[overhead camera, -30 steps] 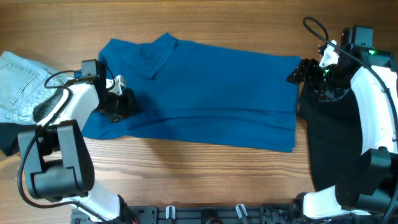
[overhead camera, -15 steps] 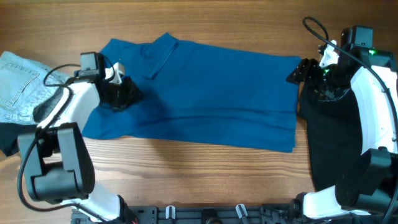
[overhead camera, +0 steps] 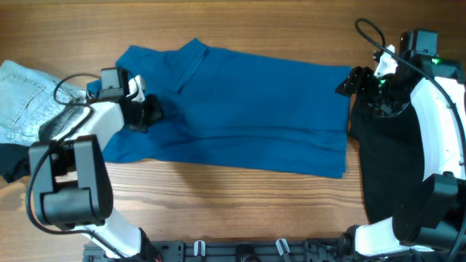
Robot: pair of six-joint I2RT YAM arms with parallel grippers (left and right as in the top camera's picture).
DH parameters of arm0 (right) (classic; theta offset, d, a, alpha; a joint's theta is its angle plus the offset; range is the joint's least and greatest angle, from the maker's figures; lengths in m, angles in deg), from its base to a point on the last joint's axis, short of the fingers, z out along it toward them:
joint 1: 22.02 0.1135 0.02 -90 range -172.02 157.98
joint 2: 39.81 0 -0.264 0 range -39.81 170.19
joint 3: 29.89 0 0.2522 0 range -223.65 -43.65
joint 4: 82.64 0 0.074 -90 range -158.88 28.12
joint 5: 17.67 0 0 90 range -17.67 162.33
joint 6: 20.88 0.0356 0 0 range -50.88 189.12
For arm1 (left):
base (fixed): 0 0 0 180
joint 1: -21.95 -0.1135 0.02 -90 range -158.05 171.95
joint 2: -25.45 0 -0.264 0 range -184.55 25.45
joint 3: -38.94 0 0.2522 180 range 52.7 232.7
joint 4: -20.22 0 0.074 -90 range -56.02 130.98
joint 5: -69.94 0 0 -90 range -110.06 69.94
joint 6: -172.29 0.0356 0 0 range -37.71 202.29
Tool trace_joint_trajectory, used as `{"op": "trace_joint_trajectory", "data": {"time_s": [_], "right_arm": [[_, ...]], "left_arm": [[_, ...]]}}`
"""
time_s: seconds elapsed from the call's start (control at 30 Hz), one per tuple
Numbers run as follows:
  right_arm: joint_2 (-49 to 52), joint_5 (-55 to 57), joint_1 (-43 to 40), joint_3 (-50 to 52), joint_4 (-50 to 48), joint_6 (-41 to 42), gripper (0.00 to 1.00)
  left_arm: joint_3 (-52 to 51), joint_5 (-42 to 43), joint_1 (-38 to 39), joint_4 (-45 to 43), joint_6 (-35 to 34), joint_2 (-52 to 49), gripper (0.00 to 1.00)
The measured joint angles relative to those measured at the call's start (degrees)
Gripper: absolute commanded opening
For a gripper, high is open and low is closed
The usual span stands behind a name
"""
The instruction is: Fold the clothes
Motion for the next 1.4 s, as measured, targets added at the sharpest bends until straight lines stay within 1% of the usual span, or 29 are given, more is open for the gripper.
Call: {"op": "trace_joint_trajectory", "data": {"time_s": [0.07, 0.17, 0.2, 0.23, 0.27, 0.33, 0.4, 0.43, 0.47, 0.53, 0.6, 0.63, 0.67, 0.7, 0.73, 0.77, 0.83, 0.87, 0.97, 1.03, 1.13, 1.17, 1.2, 1.3, 1.33, 1.37, 1.4], "right_arm": [[0.0, 0.0, 0.0, 0.0, -0.2, 0.0, 0.72], [0.0, 0.0, 0.0, 0.0, -0.2, 0.0, 0.73], [0.0, 0.0, 0.0, 0.0, -0.2, 0.0, 0.75], [0.0, 0.0, 0.0, 0.0, -0.2, 0.0, 0.76], [0.0, 0.0, 0.0, 0.0, -0.2, 0.1, 0.76], [0.0, 0.0, 0.0, 0.0, -0.2, 0.2, 0.76], [0.0, 0.0, 0.0, 0.0, -0.3, 0.2, 0.76], [0.0, 0.0, 0.0, 0.0, -0.3, 0.2, 0.76], [0.0, 0.0, 0.0, 0.0, -0.4, 0.2, 0.76], [0.0, 0.0, 0.0, 0.0, -0.9, 0.2, 0.76], [0.0, 0.0, 0.0, 0.0, -2.0, 0.2, 0.77], [0.0, 0.0, 0.0, 0.0, -3.1, 0.2, 0.77], [0.0, 0.0, 0.0, 0.0, -4.4, 0.2, 0.78], [0.0, 0.0, 0.0, 0.0, -5.9, 0.2, 0.78], [0.0, -0.2, 0.0, 0.0, -8.0, 0.2, 0.79], [0.0, -0.4, 0.0, 0.0, -10.6, 0.2, 0.79], [0.0, -0.7, 0.0, -0.1, -12.9, 0.2, 0.79], [0.0, -0.7, 0.0, -0.1, -13.4, 0.2, 0.79], [0.0, -0.7, 0.0, -0.1, -12.7, 0.9, 0.79], [0.0, -0.7, 0.0, -0.1, -11.5, 1.4, 0.79], [0.0, -0.7, 0.0, -0.1, -11.1, 1.5, 0.79], [0.0, -0.7, 0.0, -0.1, -11.1, 1.5, 0.79], [0.0, -0.7, 0.0, -0.1, -11.1, 1.5, 0.79], [0.0, -0.8, 0.0, -0.1, -11.1, 1.6, 0.79], [0.0, -0.8, 0.0, -0.1, -11.1, 1.6, 0.79], [0.0, -0.8, 0.0, -0.1, -11.1, 1.6, 0.79], [0.0, -0.8, 0.0, -0.1, -11.1, 1.6, 0.79]], "left_arm": [[0.1, 1.8, 2.1, -5.1, -2.4, -0.2, 0.05], [3.1, 3.6, 2.5, -5.4, -4.9, 0.2, 0.06], [4.4, 3.1, 2.0, -1.0, -5.1, 1.3, 0.06], [5.0, 2.7, 1.5, 1.4, -4.9, 2.2, 0.04], [5.7, 1.7, 0.7, 5.6, -4.5, 3.2, 0.04], [6.4, -3.6, -2.5, 16.4, -3.1, 6.0, 0.04], [6.4, -8.3, -5.0, 20.8, -2.1, 6.4, 0.04], [6.4, -10.4, -6.1, 20.8, -1.4, 6.3, 0.04], [6.3, -12.0, -6.8, 18.7, -0.7, 6.1, 0.04], [6.3, -13.6, -7.0, 11.9, -0.1, 4.2, 0.04], [6.4, -14.0, -7.0, 4.7, 0.1, 1.2, 0.11], [6.4, -13.3, -7.0, 3.5, 0.2, 0.1, 0.17], [6.6, -12.4, -7.0, 4.3, 0.2, 0.0, 0.24], [7.8, -11.2, -6.9, 7.0, 0.8, 0.0, 0.27], [9.8, -10.2, -6.8, 10.6, 1.7, 0.1, 0.33], [14.8, -8.9, -6.1, 15.6, 3.4, 0.3, 0.41], [21.5, -8.3, -4.1, 17.4, 6.6, 1.2, 0.46], [23.5, -7.9, -2.5, 16.5, 7.7, 1.8, 0.47], [24.8, -7.5, 2.9, 13.3, 10.2, 2.2, 0.47], [24.8, -7.6, 6.3, 10.0, 11.3, -1.8, 0.46], [24.8, -7.8, 7.8, 7.1, 12.3, -9.2, 0.44], [24.8, -7.8, 7.8, 7.0, 12.5, -10.2, 0.43], [24.8, -9.0, 8.4, 7.0, 12.7, -13.5, 0.44], [24.8, -11.1, 9.5, 6.6, 13.2, -15.9, 0.43], [24.8, -11.5, 9.6, 6.7, 13.4, -15.9, 0.39], [24.8, -11.7, 9.6, 6.8, 13.4, -15.9, 0.30], [24.8, -11.9, 9.6, 6.8, 13.6, -15.9, 0.15]]}}
